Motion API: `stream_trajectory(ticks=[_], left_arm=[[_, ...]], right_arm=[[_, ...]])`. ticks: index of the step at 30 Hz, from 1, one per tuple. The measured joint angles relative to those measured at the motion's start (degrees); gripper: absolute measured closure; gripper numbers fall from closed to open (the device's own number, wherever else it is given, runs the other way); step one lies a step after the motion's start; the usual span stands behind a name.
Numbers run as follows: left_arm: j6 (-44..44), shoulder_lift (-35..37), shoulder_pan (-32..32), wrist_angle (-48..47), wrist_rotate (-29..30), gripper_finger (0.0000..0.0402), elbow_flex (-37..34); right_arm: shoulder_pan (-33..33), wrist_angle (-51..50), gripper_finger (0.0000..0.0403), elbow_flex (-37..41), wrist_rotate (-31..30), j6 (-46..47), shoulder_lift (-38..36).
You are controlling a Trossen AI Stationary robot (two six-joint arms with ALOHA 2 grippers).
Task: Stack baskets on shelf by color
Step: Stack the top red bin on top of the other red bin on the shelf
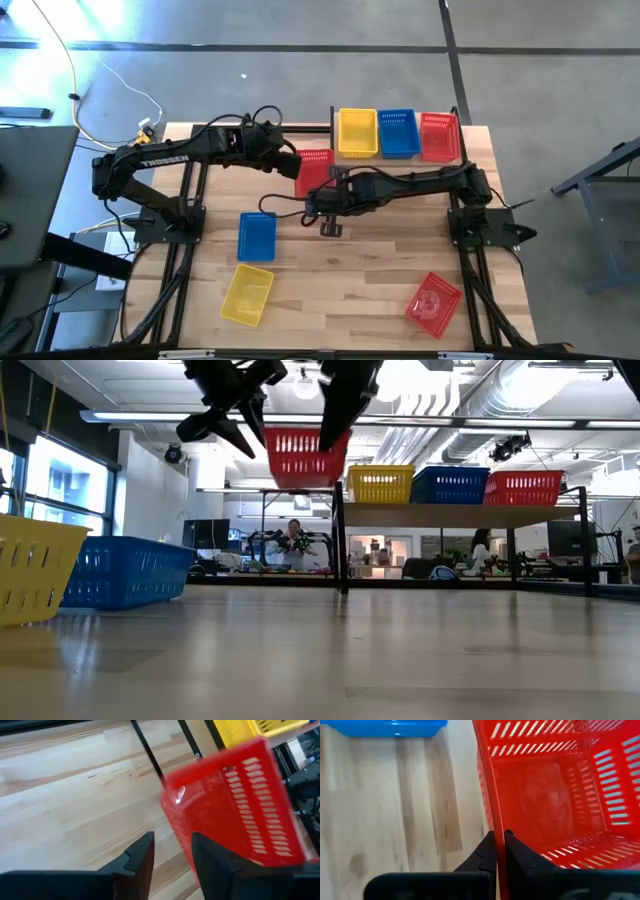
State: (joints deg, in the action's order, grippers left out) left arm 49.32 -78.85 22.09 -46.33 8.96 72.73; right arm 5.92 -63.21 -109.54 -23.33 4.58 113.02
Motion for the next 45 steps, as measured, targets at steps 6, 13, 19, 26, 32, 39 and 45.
stream_trajectory(ticks=[6, 13, 19, 26, 32, 39, 45], left_arm=[[-2.46, 0.56, 0.83, 3.47, -1.03, 0.0284, 0.00], [-5.27, 1.18, 0.91, 7.81, -1.43, 0.0284, 0.00], [-7.94, 1.18, 1.82, 7.77, -1.45, 0.0284, 0.00], [-9.51, 1.18, 1.95, 8.78, -1.45, 0.0284, 0.00], [-11.12, 1.18, 1.97, 10.61, -2.39, 0.0284, 0.00], [-12.04, 1.18, 1.95, 12.00, -2.94, 0.0284, 0.00], [-12.04, 1.18, 1.95, 12.45, -2.94, 0.0284, 0.00]], right_arm=[[0.58, -2.65, 0.0403, 0.00, 0.70, -0.49, -4.04], [0.10, -2.87, 0.0403, 0.00, 0.81, -3.47, -7.82], [-0.07, -3.97, 0.0403, 0.04, -0.20, -7.76, -12.99], [-0.96, -5.62, 0.0403, 0.32, -5.38, -11.04, -21.86], [-2.86, -6.07, 0.0403, 8.92, -9.75, -10.60, -33.14], [-7.86, -5.70, 0.0403, 23.94, -10.54, -12.46, -48.18], [-11.86, -5.69, 0.0403, 32.03, -6.57, -20.63, -58.19]])
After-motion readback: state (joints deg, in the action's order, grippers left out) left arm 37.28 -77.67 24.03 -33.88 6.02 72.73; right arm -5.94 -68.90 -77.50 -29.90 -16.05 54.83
